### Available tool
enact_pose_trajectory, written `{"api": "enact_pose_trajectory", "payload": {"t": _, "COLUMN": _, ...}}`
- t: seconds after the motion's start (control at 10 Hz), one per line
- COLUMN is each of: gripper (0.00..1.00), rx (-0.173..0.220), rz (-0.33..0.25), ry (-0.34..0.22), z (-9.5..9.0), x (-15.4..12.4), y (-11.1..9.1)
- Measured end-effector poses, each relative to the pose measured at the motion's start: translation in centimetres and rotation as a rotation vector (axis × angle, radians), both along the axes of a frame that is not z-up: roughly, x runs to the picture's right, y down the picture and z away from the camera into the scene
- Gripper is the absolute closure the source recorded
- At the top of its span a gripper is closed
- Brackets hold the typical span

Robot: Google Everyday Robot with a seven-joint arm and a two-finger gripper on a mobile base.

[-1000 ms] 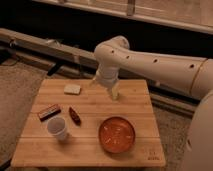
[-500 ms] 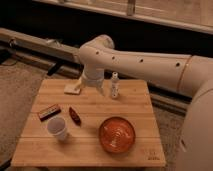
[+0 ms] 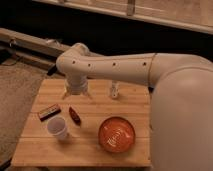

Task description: Place the pepper in the ceramic cup

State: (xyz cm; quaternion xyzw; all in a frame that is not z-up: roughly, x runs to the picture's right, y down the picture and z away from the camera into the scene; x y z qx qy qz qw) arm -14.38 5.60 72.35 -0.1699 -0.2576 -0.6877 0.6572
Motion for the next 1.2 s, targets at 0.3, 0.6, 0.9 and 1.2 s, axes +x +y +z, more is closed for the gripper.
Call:
{"api": "enact_pose_trajectory", "payload": {"t": 0.3, "gripper": 0.20, "rx": -0.011, "rz": -0.041, "ry": 0.008, "z": 1.2, "x": -1.1, "y": 1.7}}
{"api": "enact_pose_trajectory", "payload": {"t": 0.6, "gripper": 0.20, "rx": -0.013, "rz": -0.072, "ry": -0.002, "z": 2.3, "x": -2.4, "y": 3.1}}
{"api": "enact_pose_trajectory", "payload": {"t": 0.9, "gripper": 0.20, "rx": -0.021, "rz": -0.096, "ry": -0.024, "z": 4.1, "x": -3.4, "y": 4.7}}
{"api": "enact_pose_trajectory", "payload": {"t": 1.2, "gripper": 0.20, "rx": -0.036, "rz": -0.119, "ry": -0.030, "z": 5.6, "x": -4.3, "y": 6.0}}
